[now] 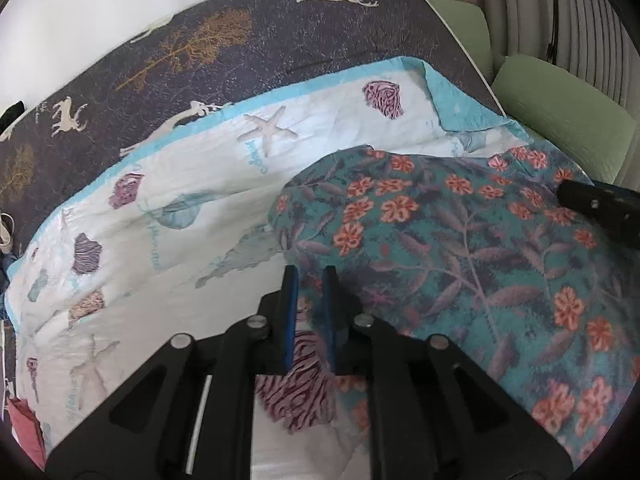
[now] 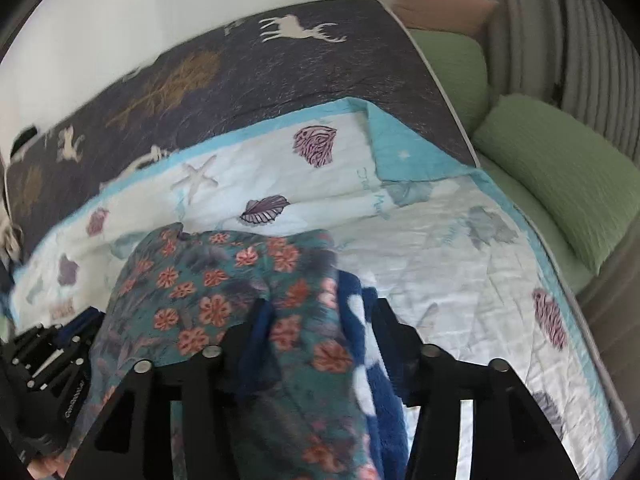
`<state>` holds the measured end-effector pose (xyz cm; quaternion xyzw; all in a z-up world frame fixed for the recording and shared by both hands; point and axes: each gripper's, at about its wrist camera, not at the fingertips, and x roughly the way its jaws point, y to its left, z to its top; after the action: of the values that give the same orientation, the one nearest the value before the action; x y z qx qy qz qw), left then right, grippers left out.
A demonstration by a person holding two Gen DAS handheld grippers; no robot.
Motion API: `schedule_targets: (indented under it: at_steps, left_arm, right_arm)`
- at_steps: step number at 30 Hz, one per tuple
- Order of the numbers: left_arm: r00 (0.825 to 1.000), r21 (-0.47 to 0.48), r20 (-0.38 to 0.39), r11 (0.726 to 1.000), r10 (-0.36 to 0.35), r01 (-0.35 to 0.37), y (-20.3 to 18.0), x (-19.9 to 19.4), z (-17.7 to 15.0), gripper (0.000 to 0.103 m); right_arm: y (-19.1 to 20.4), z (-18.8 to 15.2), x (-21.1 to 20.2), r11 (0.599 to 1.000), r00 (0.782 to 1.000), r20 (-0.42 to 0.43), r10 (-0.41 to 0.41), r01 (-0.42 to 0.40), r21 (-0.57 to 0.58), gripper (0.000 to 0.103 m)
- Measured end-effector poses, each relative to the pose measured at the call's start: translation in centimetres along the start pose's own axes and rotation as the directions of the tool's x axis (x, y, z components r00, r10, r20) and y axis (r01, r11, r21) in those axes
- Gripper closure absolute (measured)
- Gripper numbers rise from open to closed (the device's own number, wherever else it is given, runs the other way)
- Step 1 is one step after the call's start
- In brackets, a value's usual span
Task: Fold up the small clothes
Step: 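Lower the bundle onto the navy star-print stack and open both grippers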
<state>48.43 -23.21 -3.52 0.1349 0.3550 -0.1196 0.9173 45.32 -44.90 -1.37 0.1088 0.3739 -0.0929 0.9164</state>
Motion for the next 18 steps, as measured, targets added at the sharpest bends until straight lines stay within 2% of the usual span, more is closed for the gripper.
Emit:
schedule_targets:
  at_steps: [3, 5, 6, 7, 9, 11, 13, 18]
  left_arm:
    - [0.999, 0.025, 0.038, 0.999, -0.034, 0.033, 0.5, -2.5, 0.3, 0.074]
    - [0.995, 0.032, 0.075, 0.998, -0.063, 0.061, -0.1, -6.0, -0.2, 0.05]
    - [0.994, 0.03, 0.091, 0.997, -0.067, 0.065, -0.3, -7.7, -0.6, 0.044]
    - [0.992, 0.025, 0.107, 0.998, -0.066, 0.064, -0.6, -9.5, -1.1, 0.032]
    - [0.989, 0.026, 0.135, 0.998, -0.062, 0.059, -1.3, -13.4, -2.3, 0.029]
    - [0.984, 0.038, 0.164, 0.998, -0.062, 0.057, -2.0, -17.2, -3.8, 0.025]
    - [0.978, 0.03, 0.203, 0.998, -0.052, 0.047, -2.3, -21.2, -5.6, 0.021]
    - [0.967, 0.008, 0.239, 0.996, -0.09, 0.091, -2.1, -28.9, -9.7, 0.017]
  right_arm:
    - [-0.6, -0.7, -3.5, 0.999, 1.0, 0.015, 0.022, -0.023, 0.039, 0.049]
    - [-0.6, -2.0, -7.9, 0.999, 0.997, 0.059, 0.043, -0.044, 0.007, 0.048]
    - [0.3, -2.5, -9.8, 0.999, 0.996, 0.073, 0.045, -0.044, -0.013, 0.047]
    - [0.6, -3.4, -11.6, 0.998, 0.995, 0.09, 0.049, -0.046, -0.04, 0.045]
    - [1.2, -5.5, -15.6, 0.995, 0.991, 0.122, 0.062, -0.052, -0.082, 0.036]
    - [1.3, -8.0, -19.6, 0.994, 0.986, 0.151, 0.076, -0.063, -0.092, 0.032]
    - [1.4, -10.2, -22.9, 0.993, 0.981, 0.169, 0.092, -0.078, -0.085, 0.031]
    - [1.6, -15.8, -30.9, 0.993, 0.972, 0.214, 0.099, -0.081, -0.091, 0.029]
